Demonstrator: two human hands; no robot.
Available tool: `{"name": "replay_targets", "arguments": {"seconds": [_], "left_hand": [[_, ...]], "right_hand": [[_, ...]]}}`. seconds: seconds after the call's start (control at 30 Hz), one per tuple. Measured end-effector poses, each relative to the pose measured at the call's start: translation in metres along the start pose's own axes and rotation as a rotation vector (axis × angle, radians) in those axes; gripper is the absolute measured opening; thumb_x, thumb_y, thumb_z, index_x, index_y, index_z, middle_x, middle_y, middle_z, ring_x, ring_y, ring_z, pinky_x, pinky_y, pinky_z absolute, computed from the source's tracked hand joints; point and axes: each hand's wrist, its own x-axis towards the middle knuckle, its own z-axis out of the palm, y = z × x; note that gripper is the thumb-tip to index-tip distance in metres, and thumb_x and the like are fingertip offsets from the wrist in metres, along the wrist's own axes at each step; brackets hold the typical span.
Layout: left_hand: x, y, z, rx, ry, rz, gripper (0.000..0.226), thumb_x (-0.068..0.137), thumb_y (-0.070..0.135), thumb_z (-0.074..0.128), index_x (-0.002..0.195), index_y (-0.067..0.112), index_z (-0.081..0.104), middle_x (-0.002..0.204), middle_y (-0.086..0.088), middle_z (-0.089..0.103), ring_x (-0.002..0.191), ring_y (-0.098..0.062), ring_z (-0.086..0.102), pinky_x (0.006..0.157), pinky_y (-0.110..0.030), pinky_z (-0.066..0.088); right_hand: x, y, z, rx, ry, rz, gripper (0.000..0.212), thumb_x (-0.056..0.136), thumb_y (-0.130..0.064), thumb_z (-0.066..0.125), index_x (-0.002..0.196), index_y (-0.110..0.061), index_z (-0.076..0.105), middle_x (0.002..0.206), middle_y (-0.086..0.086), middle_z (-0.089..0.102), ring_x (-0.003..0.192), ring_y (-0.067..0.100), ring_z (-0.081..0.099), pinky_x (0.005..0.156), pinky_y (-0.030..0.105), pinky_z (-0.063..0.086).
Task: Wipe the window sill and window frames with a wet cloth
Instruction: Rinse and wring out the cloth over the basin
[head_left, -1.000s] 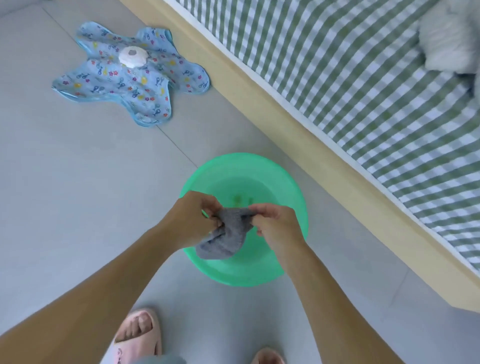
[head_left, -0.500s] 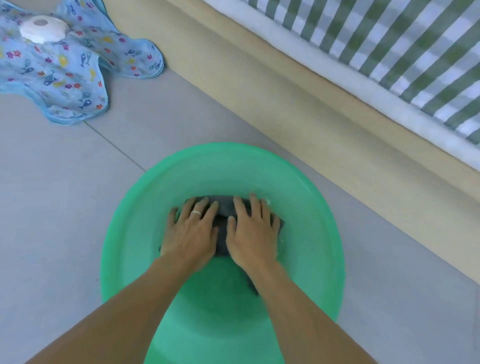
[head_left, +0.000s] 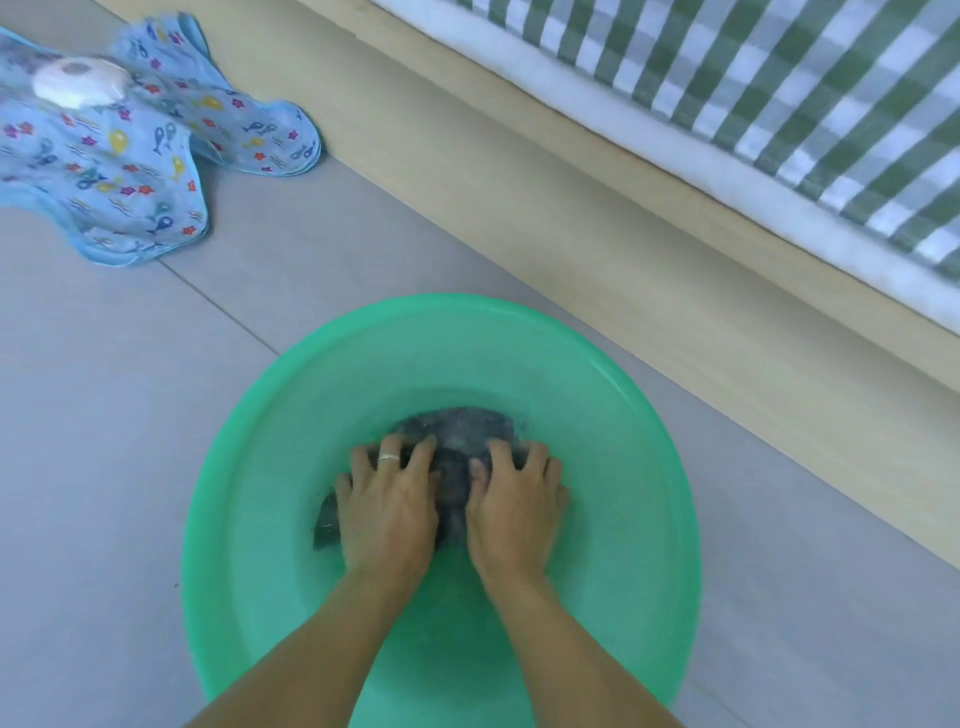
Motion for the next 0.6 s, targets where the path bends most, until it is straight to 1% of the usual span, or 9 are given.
{"name": "replay_targets", "arguments": {"seconds": [0.07,0.13,0.2,0.23,0.33,0.4,0.47,0.53,0.6], "left_hand": [[0.009,0.014,-0.004,-0.32,-0.1,-0.142,0.011,0.092,0.025,0.06,0.093,0.015,0.065,0.093,-0.01,0.065,0.085,-0.035,0.06,0.063,-0.04,0.045],[0.021,0.022,-0.009,-0.782,-0.143,-0.384,0.033,0.098,0.033,0.052,0.075,0.012,0.061,0.075,-0.009,0.066,0.071,-0.029,0.062,0.058,-0.035,0.044],[0.028,0.027,-0.023,-0.994,-0.228,-0.531,0.05,0.102,0.039,0.045,0.062,0.011,0.055,0.056,-0.006,0.06,0.051,-0.021,0.054,0.047,-0.026,0.039],[0.029,0.029,-0.03,-1.0,-0.287,-0.522,0.054,0.102,0.041,0.042,0.059,0.011,0.054,0.05,-0.006,0.057,0.042,-0.018,0.05,0.042,-0.023,0.035],[0.027,0.028,-0.043,-0.892,-0.398,-0.385,0.048,0.101,0.036,0.044,0.061,0.011,0.053,0.045,-0.005,0.051,0.034,-0.018,0.045,0.037,-0.02,0.032],[0.026,0.02,-0.039,-0.635,-0.283,-0.279,0.035,0.098,0.039,0.05,0.073,0.015,0.058,0.063,-0.007,0.061,0.058,-0.024,0.061,0.053,-0.028,0.042],[0.02,0.009,-0.034,-0.281,-0.102,-0.212,0.024,0.094,0.043,0.053,0.103,0.021,0.06,0.098,-0.01,0.064,0.093,-0.033,0.063,0.074,-0.038,0.046],[0.011,-0.001,-0.027,-0.076,-0.032,-0.164,0.041,0.091,0.042,0.058,0.126,0.02,0.052,0.119,-0.014,0.055,0.109,-0.037,0.053,0.086,-0.046,0.043],[0.003,-0.007,-0.018,0.002,-0.015,-0.147,0.043,0.09,0.038,0.061,0.126,0.017,0.053,0.12,-0.016,0.053,0.108,-0.038,0.049,0.084,-0.049,0.043]], "right_hand": [[0.008,-0.02,-0.002,0.441,-0.116,0.224,0.019,0.094,-0.033,0.061,0.095,-0.015,0.068,0.094,0.008,0.066,0.088,0.029,0.061,0.074,0.038,0.045],[0.02,-0.037,-0.011,0.859,-0.177,0.494,0.041,0.088,-0.048,0.064,0.071,-0.011,0.062,0.074,0.004,0.068,0.072,0.025,0.062,0.069,0.037,0.048],[0.033,-0.048,-0.019,0.991,-0.22,0.552,0.058,0.082,-0.059,0.065,0.055,-0.009,0.052,0.057,0.004,0.061,0.06,0.028,0.056,0.063,0.038,0.047],[0.039,-0.05,-0.024,0.931,-0.242,0.507,0.061,0.084,-0.058,0.063,0.05,-0.01,0.048,0.052,0.003,0.055,0.059,0.028,0.052,0.061,0.037,0.044],[0.055,-0.038,-0.03,0.471,-0.193,0.39,0.05,0.092,-0.053,0.054,0.061,-0.013,0.056,0.069,0.009,0.064,0.076,0.032,0.059,0.064,0.036,0.037],[0.057,-0.026,-0.024,0.241,-0.041,0.291,0.036,0.096,-0.048,0.05,0.086,-0.015,0.062,0.093,0.01,0.069,0.093,0.034,0.061,0.072,0.038,0.039],[0.048,-0.015,-0.012,0.111,0.12,0.093,0.029,0.094,-0.042,0.051,0.102,-0.016,0.062,0.102,0.009,0.065,0.099,0.033,0.057,0.078,0.042,0.04],[0.027,-0.008,0.0,-0.004,0.118,-0.091,0.035,0.089,-0.045,0.049,0.111,-0.021,0.063,0.11,0.008,0.061,0.103,0.032,0.054,0.085,0.047,0.04],[0.009,-0.005,0.01,-0.083,0.018,-0.189,0.034,0.089,-0.047,0.046,0.11,-0.025,0.063,0.111,0.006,0.059,0.1,0.032,0.053,0.082,0.048,0.042]]}}
